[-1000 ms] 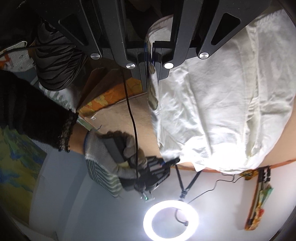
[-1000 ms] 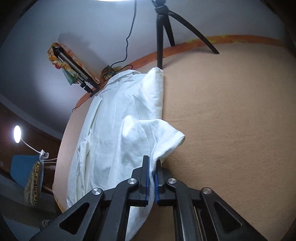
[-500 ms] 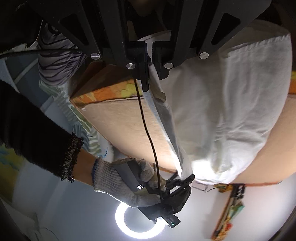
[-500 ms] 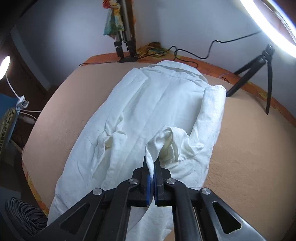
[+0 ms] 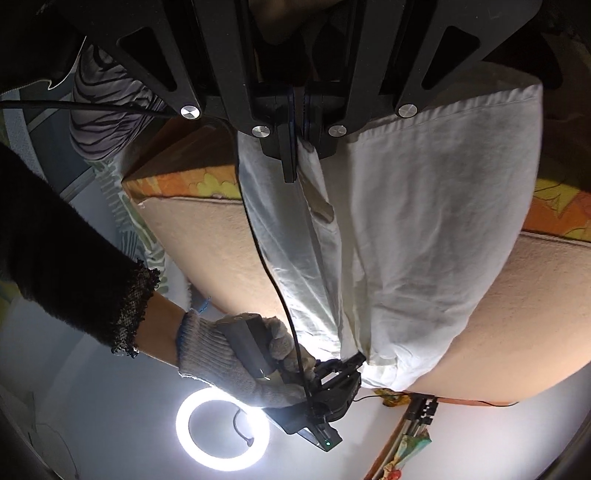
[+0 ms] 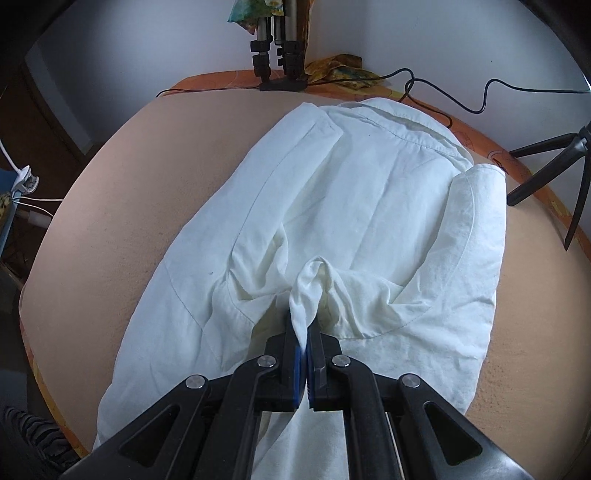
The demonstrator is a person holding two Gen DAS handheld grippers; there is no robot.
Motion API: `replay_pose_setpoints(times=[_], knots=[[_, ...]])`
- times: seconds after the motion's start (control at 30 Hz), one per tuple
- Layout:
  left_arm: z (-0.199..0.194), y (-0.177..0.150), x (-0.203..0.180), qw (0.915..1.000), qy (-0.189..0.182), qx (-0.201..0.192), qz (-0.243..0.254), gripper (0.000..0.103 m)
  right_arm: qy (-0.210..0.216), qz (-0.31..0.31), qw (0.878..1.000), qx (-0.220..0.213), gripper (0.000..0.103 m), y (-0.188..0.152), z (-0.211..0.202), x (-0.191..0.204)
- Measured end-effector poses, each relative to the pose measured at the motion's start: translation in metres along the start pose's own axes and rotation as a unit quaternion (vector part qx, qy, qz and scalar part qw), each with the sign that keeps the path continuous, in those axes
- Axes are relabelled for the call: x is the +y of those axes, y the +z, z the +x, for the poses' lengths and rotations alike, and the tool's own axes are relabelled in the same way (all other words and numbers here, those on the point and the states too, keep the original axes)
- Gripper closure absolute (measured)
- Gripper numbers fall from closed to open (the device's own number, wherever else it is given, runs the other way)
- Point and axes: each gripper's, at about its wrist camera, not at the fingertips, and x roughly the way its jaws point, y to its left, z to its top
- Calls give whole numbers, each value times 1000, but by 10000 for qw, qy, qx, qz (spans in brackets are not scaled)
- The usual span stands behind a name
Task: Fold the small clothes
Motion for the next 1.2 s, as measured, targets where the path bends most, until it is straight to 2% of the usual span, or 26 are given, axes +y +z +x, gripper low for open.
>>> replay_pose_setpoints(times=[0.1,0.13,0.17,0.3,0.4,0.47,0.5,0.6,0.73,0.8,0.93,1.0,1.07,1.13,1.2], knots=[[-5,0,-4,9998,115,176,77,90,360,154,9992,-46,89,1,-8,-9],[-9,-1,-6,9996,115,206,129,90,519,250,9982,-180,82,0,-18,-13],[-14,-2,-7,9995,85,241,182,90,679,321,9966,-351,67,-2,-30,-17],[-45,-3,-8,9984,107,151,536,90,824,486,9922,-800,68,-27,-83,-33],[-67,9,0,9974,221,10,682,90,954,698,9891,-877,67,-81,-117,-46],[-71,21,11,9981,166,18,587,83,1072,901,9868,-817,67,-121,-128,-53],[-71,28,18,9987,128,17,486,78,1140,1012,9853,-767,67,-140,-130,-56],[-57,47,33,9996,-91,194,183,77,1302,1298,9816,-523,67,-205,-124,-56],[-29,60,36,9969,-440,656,-25,77,1636,1654,9724,-183,67,-266,-103,-48],[-16,61,33,9955,-433,840,9,77,1756,1859,9667,-81,65,-292,-95,-44],[3,59,35,9923,-426,1159,-118,77,1953,2215,9554,0,61,-318,-81,-41],[8,58,37,9909,-467,1244,-196,80,2105,2287,9505,37,60,-321,-74,-38],[11,58,38,9906,-534,1241,-228,81,2178,2194,9510,75,59,-319,-69,-29],[14,58,38,9904,-591,1233,-209,95,2269,2074,9515,120,57,-316,-64,-20],[16,58,39,9909,-598,1191,-205,97,2313,2011,9518,136,57,-311,-61,-14]])
